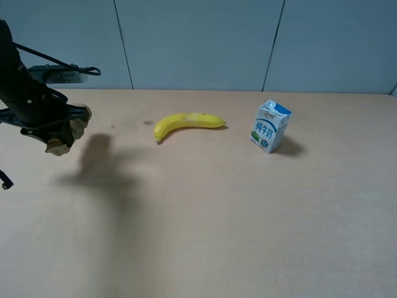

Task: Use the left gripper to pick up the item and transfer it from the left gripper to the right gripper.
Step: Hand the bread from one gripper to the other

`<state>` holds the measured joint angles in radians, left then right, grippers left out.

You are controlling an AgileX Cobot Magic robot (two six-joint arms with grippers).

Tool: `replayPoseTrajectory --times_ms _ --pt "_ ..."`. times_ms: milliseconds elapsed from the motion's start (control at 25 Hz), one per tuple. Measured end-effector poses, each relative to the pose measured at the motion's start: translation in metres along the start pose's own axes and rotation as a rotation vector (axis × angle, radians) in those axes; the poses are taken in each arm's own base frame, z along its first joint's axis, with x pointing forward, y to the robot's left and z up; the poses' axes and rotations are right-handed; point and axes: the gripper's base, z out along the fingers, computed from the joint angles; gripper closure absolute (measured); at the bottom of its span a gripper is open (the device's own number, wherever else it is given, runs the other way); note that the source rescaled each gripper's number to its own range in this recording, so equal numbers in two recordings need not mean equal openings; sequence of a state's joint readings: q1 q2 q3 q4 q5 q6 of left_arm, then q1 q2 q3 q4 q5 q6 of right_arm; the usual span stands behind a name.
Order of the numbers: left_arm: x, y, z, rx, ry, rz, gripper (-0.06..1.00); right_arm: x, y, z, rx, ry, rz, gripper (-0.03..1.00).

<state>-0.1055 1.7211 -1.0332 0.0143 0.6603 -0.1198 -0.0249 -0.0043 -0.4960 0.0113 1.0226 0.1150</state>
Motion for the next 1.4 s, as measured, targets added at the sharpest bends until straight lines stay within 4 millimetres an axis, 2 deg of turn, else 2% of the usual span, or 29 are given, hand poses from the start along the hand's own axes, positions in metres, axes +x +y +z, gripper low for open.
replayPoseTrajectory --times_ms 480,800,1120,1400 --pt "0.013 0.002 -0.058 -0.005 0.015 0.093 0.88 0.0 0.0 0.0 0.0 0.0 0.0 -0.03" --pt "0.022 -0.002 -0.077 0.012 0.025 0.18 0.89 0.0 0.0 0.0 0.0 0.0 0.0 -0.03" --pt "0.033 -0.051 -0.082 0.067 0.011 0.455 0.91 0.0 0.0 0.0 -0.001 0.0 0.001 -0.03" --pt "0.04 -0.098 -0.087 0.127 -0.109 0.702 0.91 0.0 0.0 0.0 -0.001 0.0 0.001 -0.03"
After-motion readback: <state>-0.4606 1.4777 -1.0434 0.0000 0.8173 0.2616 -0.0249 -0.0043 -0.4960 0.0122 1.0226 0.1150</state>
